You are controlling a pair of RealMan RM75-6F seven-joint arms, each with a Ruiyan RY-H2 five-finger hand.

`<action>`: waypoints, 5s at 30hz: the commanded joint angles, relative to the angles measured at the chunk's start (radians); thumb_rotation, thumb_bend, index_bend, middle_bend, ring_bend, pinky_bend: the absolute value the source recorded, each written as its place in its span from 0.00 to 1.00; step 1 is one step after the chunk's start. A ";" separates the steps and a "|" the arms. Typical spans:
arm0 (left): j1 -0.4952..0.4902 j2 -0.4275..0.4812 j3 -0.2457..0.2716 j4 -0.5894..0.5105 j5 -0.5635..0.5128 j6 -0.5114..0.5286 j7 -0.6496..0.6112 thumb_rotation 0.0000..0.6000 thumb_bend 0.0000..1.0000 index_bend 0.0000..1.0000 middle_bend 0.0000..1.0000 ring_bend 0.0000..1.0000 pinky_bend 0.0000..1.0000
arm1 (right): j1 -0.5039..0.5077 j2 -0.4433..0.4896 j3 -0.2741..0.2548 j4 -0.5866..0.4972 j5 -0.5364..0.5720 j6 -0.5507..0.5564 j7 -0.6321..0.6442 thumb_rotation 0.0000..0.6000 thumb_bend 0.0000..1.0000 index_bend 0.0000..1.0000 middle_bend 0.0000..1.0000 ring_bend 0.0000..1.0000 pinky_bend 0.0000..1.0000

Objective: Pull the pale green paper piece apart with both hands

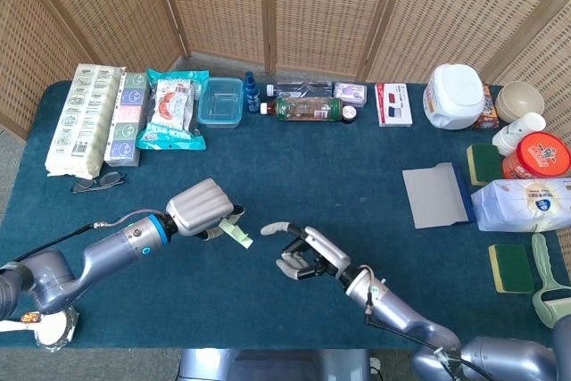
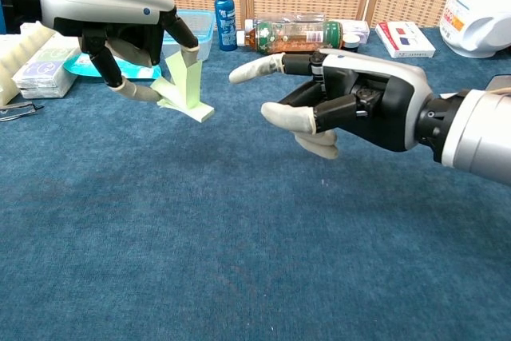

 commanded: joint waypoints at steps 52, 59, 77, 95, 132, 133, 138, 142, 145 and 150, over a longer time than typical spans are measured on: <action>-0.009 -0.013 0.015 -0.023 0.010 -0.002 0.009 1.00 0.47 0.72 1.00 1.00 1.00 | 0.041 -0.019 0.014 0.012 0.034 -0.036 -0.025 1.00 0.47 0.22 0.91 0.88 0.84; -0.016 -0.025 0.011 -0.018 0.005 -0.009 0.018 1.00 0.47 0.72 1.00 1.00 1.00 | 0.054 -0.024 0.019 0.007 0.035 -0.050 -0.032 1.00 0.47 0.20 0.90 0.88 0.84; -0.015 -0.039 -0.001 -0.009 -0.026 -0.009 0.038 1.00 0.47 0.72 1.00 1.00 1.00 | 0.063 -0.029 0.022 -0.019 0.045 -0.057 -0.070 1.00 0.47 0.25 0.90 0.88 0.84; -0.013 -0.039 0.004 -0.008 -0.021 -0.004 0.025 1.00 0.47 0.71 1.00 1.00 1.00 | 0.063 -0.041 0.021 -0.014 0.051 -0.056 -0.084 1.00 0.47 0.29 0.90 0.88 0.84; -0.012 -0.050 0.023 0.005 0.000 -0.005 0.003 1.00 0.47 0.71 1.00 1.00 1.00 | 0.071 -0.053 0.027 0.014 0.066 -0.081 -0.076 1.00 0.47 0.19 0.90 0.88 0.84; -0.013 -0.050 0.023 0.005 0.000 -0.004 0.001 1.00 0.47 0.71 1.00 1.00 1.00 | 0.072 -0.054 0.027 0.014 0.066 -0.082 -0.075 1.00 0.47 0.19 0.90 0.88 0.84; -0.014 -0.049 0.017 0.006 -0.002 0.000 0.000 1.00 0.47 0.71 1.00 1.00 1.00 | 0.076 -0.059 0.025 0.014 0.061 -0.088 -0.075 1.00 0.47 0.24 0.90 0.88 0.84; -0.014 -0.047 0.013 0.010 -0.008 0.001 -0.005 1.00 0.47 0.71 1.00 1.00 1.00 | 0.076 -0.062 0.023 0.018 0.060 -0.086 -0.079 1.00 0.47 0.28 0.90 0.88 0.84; -0.013 -0.046 0.014 0.010 -0.007 0.002 -0.009 1.00 0.47 0.71 1.00 1.00 1.00 | 0.074 -0.063 0.024 0.020 0.062 -0.083 -0.079 1.00 0.47 0.30 0.90 0.88 0.84; -0.012 -0.046 0.016 0.011 -0.003 0.006 -0.017 1.00 0.47 0.71 1.00 1.00 1.00 | 0.072 -0.063 0.024 0.022 0.061 -0.080 -0.078 1.00 0.47 0.31 0.90 0.88 0.84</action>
